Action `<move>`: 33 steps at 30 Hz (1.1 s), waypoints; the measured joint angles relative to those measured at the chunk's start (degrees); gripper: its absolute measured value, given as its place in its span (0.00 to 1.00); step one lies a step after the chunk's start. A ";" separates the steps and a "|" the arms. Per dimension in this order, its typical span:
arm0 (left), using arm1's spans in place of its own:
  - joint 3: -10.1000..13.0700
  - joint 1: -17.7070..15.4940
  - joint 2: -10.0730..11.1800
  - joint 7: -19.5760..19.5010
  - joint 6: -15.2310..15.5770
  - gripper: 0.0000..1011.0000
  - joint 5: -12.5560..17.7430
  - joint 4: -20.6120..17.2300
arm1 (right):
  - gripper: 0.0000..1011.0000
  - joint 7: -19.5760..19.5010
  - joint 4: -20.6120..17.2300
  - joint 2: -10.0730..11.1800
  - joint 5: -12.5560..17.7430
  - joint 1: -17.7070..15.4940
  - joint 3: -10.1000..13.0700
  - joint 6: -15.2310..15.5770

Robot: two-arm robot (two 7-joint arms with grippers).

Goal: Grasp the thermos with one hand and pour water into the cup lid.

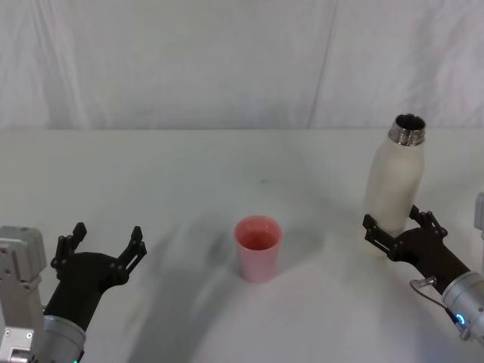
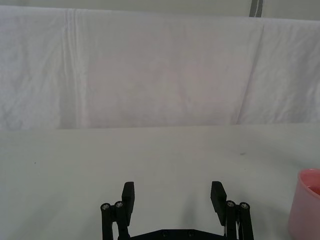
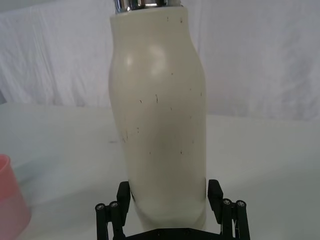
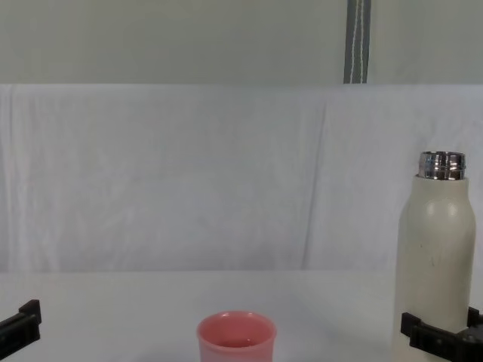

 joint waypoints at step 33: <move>0.00 0.00 0.00 0.00 0.00 0.99 0.00 0.00 | 0.99 -2.44 -13.42 2.22 0.33 -9.03 0.69 0.38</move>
